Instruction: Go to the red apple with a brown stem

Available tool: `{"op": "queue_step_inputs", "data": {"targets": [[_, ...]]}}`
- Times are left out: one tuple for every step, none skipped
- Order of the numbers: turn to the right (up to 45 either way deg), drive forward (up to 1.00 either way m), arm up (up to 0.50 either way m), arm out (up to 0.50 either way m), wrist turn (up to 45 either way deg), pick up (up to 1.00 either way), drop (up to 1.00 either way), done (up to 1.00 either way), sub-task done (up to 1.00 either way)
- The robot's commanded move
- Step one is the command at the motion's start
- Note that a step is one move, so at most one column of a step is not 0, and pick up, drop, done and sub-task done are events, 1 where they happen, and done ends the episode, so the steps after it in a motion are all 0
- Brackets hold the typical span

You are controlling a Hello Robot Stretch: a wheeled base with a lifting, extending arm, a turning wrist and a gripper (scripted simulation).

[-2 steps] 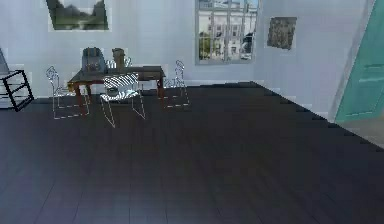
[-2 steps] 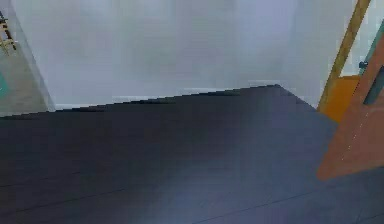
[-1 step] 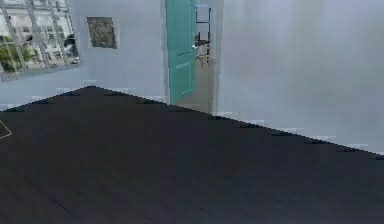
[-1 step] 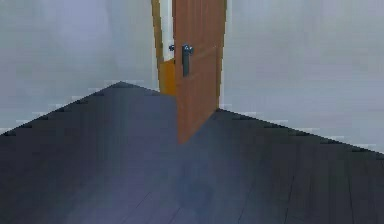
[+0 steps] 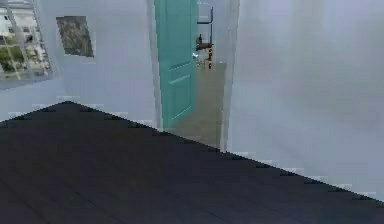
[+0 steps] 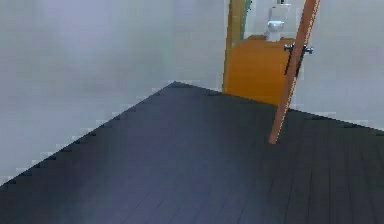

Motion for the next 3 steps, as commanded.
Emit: {"op": "queue_step_inputs", "data": {"targets": [[0.0,1.00,0.00,0.00,0.0,0.00,0.00,0.00,0.00],[0.0,0.80,0.00,0.00,0.0,0.00,0.00,0.00,0.00],[-3.0,0.00,0.00,0.00,0.0,0.00,0.00,0.00,0.00]]}}
